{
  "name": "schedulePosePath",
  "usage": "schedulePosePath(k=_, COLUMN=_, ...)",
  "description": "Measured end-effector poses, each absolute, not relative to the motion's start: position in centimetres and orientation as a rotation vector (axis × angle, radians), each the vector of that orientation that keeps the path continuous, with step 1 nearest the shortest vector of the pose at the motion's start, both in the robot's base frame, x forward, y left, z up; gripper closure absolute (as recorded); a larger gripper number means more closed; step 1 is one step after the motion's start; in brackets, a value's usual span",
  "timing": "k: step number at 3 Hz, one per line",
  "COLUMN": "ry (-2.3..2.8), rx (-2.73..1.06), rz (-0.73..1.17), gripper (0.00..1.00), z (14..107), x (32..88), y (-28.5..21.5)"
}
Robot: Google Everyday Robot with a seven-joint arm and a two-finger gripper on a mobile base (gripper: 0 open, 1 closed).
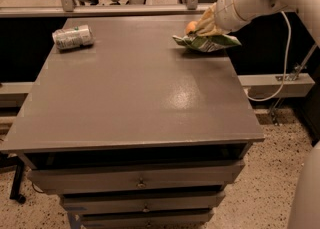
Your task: Move green jalapeno chip bag near orange
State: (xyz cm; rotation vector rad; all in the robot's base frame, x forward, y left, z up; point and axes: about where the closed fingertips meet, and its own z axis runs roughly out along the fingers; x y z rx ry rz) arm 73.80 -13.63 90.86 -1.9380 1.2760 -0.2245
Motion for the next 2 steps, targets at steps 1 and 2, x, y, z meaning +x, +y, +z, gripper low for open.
schedulePosePath(k=1, ry=1.256, rx=-1.93, rz=-0.206, gripper=0.6, z=90.85, x=73.62, y=-12.77)
schedulePosePath(k=2, ry=1.244, rx=-1.923, rz=-0.187, gripper=0.36, z=90.59, x=73.46, y=-11.97)
